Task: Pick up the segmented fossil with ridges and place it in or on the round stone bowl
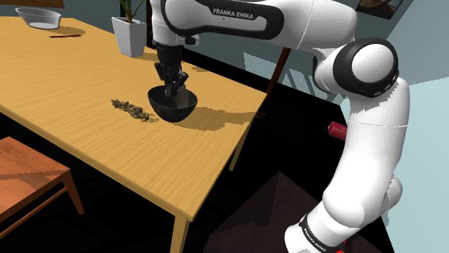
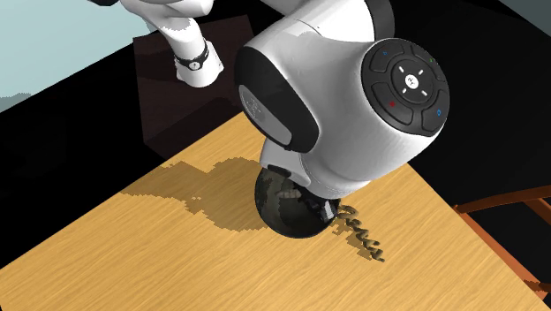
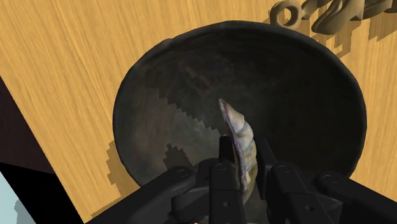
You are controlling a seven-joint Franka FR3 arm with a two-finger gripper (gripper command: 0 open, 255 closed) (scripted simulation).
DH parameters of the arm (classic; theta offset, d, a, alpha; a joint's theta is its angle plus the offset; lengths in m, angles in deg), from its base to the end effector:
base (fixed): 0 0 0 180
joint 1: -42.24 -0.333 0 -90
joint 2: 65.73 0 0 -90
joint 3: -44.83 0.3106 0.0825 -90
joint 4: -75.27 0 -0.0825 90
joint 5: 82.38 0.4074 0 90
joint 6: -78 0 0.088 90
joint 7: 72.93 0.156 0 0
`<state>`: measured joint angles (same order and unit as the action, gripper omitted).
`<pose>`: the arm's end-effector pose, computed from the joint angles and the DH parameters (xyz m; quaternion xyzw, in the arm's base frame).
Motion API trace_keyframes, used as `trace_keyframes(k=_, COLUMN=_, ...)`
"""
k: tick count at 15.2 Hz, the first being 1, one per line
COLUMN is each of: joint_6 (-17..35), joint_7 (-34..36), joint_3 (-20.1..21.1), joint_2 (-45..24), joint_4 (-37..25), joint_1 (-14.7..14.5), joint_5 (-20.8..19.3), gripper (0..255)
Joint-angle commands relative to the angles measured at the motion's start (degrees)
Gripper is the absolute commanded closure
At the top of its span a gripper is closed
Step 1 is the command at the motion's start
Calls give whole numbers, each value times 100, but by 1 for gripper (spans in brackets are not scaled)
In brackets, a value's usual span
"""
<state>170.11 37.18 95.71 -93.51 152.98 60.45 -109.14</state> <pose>0.6436 0.2192 0.4592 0.7741 -0.6305 0.0345 0.0450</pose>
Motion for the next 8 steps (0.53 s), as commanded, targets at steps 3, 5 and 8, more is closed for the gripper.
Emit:
trace_keyframes(k=3, joint_6=43, joint_7=10, joint_3=2, joint_2=6, joint_4=48, joint_1=12, joint_5=2, gripper=255)
trace_keyframes(k=5, joint_6=43, joint_7=10, joint_3=2, joint_2=6, joint_4=48, joint_1=12, joint_5=2, gripper=255)
trace_keyframes(k=8, joint_6=42, joint_7=10, joint_3=2, joint_2=6, joint_4=48, joint_1=12, joint_5=2, gripper=0)
